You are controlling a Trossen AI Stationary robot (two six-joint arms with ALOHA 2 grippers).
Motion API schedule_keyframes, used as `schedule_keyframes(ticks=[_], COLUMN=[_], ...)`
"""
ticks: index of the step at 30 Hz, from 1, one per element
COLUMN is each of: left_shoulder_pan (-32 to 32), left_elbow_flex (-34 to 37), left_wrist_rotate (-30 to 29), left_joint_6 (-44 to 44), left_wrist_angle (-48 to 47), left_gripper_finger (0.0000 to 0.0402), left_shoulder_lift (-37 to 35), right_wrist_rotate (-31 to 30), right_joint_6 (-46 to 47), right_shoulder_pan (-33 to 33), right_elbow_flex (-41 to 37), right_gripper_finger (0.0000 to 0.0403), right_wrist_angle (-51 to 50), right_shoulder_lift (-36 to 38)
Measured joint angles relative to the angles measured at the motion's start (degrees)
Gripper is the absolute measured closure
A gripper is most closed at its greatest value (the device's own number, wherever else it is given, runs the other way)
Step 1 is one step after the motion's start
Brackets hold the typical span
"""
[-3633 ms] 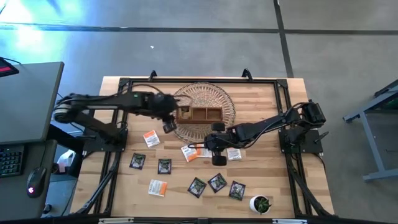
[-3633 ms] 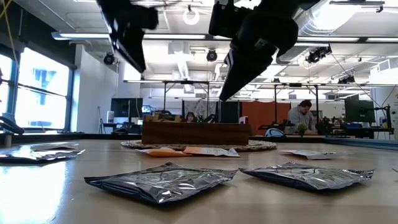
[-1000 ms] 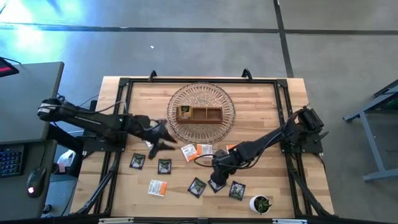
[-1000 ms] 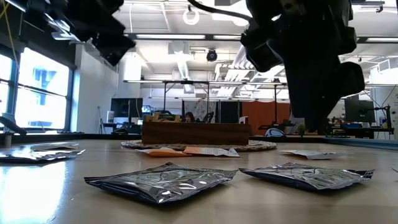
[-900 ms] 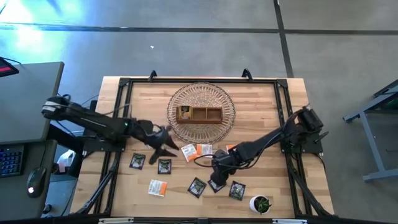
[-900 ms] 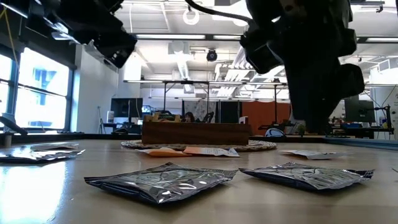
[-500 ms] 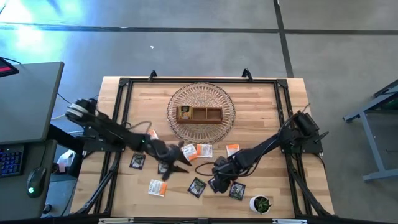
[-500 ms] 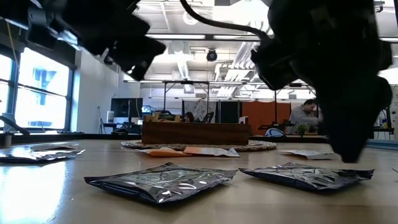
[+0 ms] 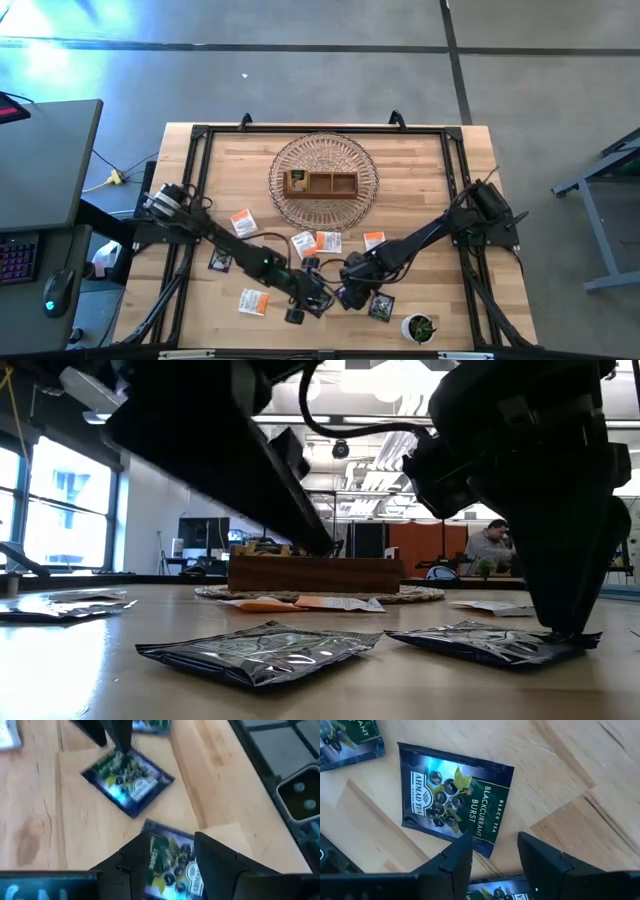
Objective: Pick & Place Tea
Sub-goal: Put the black tea bag into the middle section of the wooden organizer
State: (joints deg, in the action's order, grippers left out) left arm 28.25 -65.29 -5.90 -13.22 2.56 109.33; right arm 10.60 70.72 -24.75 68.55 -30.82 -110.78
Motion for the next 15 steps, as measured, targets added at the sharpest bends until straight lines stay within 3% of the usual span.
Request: schedule_keyframes(ticks=[7, 15], left_shoulder_pan=[-0.11, -0.08], left_elbow_flex=[-1.17, -0.92], left_wrist_rotate=[-1.11, -1.79], left_joint_6=[1.45, 0.84], left_wrist_angle=[0.55, -0.77], left_gripper_finger=[0.025, 0.025], left_shoulder_lift=[0.34, 4.52], right_wrist_rotate=[0.83, -2.89], right_joint_6=[-2.62, 1.38], right_shoulder_pan=[0.74, 0.72], right_elbow_flex=[-0.15, -0.13], right_gripper_finger=[0.0247, 0.0251], right_wrist_angle=[2.13, 4.17], right_shoulder_lift=[0.0, -0.07])
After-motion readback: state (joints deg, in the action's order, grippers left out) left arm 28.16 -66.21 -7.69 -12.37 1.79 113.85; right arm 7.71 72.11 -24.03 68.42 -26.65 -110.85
